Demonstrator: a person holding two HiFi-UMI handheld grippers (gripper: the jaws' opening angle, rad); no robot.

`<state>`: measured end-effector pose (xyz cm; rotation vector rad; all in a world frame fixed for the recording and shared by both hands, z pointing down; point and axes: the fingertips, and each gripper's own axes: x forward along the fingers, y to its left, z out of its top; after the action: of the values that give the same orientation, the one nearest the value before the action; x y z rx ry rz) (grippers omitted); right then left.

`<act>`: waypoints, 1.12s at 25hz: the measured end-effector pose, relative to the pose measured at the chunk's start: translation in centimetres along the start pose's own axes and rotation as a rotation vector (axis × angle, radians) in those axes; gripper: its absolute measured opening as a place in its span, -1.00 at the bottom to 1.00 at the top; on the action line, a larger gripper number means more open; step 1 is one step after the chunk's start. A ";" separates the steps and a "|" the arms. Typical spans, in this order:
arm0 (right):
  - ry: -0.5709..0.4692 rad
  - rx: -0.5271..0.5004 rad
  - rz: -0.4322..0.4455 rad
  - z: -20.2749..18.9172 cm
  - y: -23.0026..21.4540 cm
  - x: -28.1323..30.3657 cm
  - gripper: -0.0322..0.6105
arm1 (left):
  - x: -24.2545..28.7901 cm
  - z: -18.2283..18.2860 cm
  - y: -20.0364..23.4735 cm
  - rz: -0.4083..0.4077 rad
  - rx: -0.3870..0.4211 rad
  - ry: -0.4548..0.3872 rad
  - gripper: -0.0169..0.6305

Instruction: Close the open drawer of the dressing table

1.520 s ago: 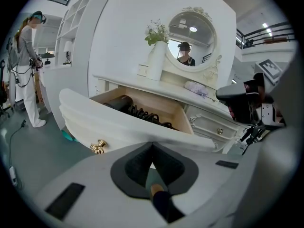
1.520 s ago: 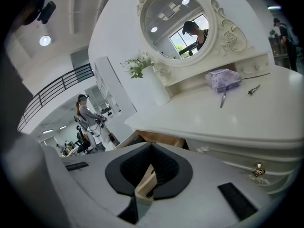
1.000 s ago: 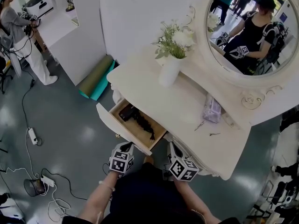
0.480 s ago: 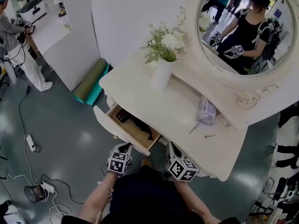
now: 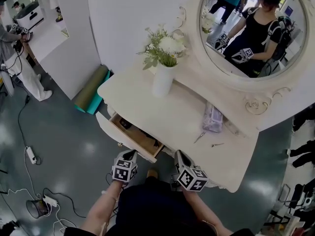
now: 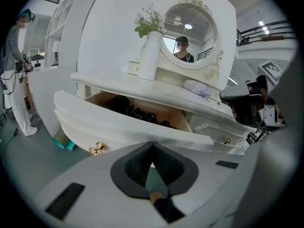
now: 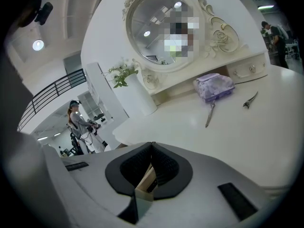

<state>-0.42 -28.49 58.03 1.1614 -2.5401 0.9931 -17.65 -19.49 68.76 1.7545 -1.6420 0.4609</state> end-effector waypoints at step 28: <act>-0.024 -0.038 0.069 2.3 -2.7 0.0 -0.85 | 4.6 4.1 -1.1 0.016 0.003 -0.026 -0.89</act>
<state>1.80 -31.27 57.62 1.0890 -2.6224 0.9472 -16.69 -25.69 68.70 1.7579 -1.6751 0.4503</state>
